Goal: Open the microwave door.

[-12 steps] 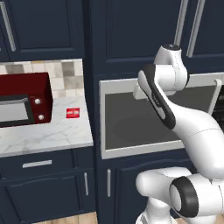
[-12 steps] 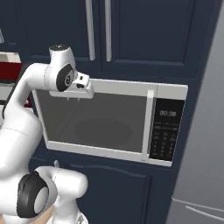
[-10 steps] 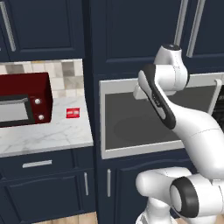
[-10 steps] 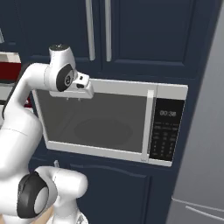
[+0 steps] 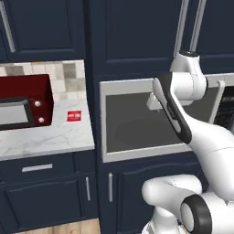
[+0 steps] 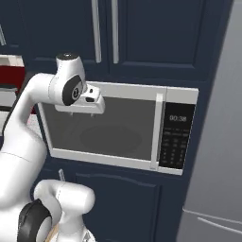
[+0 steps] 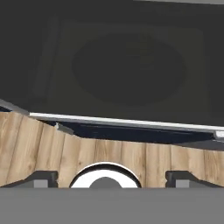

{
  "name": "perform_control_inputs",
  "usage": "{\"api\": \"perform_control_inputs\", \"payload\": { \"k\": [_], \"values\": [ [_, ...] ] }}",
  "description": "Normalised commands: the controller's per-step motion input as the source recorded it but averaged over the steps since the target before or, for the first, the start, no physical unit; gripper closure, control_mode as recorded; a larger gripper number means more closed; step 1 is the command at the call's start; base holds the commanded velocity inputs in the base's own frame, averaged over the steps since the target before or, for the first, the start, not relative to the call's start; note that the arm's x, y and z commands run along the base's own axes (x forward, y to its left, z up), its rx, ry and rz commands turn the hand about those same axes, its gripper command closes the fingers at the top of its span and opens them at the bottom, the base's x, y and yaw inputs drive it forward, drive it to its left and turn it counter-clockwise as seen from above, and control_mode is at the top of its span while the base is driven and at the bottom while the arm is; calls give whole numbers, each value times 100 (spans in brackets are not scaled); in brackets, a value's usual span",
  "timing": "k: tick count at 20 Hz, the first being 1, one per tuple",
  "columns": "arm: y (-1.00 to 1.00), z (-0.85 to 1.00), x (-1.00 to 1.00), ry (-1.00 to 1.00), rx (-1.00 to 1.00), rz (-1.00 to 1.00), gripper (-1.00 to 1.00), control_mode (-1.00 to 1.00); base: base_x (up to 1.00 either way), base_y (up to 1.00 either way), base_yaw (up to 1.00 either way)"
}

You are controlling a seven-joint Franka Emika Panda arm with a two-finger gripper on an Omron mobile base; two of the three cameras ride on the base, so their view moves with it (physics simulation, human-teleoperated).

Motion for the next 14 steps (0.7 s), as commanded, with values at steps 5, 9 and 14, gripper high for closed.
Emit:
{"api": "perform_control_inputs", "payload": {
  "k": [5,9,14],
  "values": [
    [0,0,0,0,0,0,-100,100,-86,-58,0],
    [0,0,0,0,0,0,-100,100,-46,-54,0],
    [0,0,0,0,0,0,-100,100,-25,-43,0]
  ]
}}
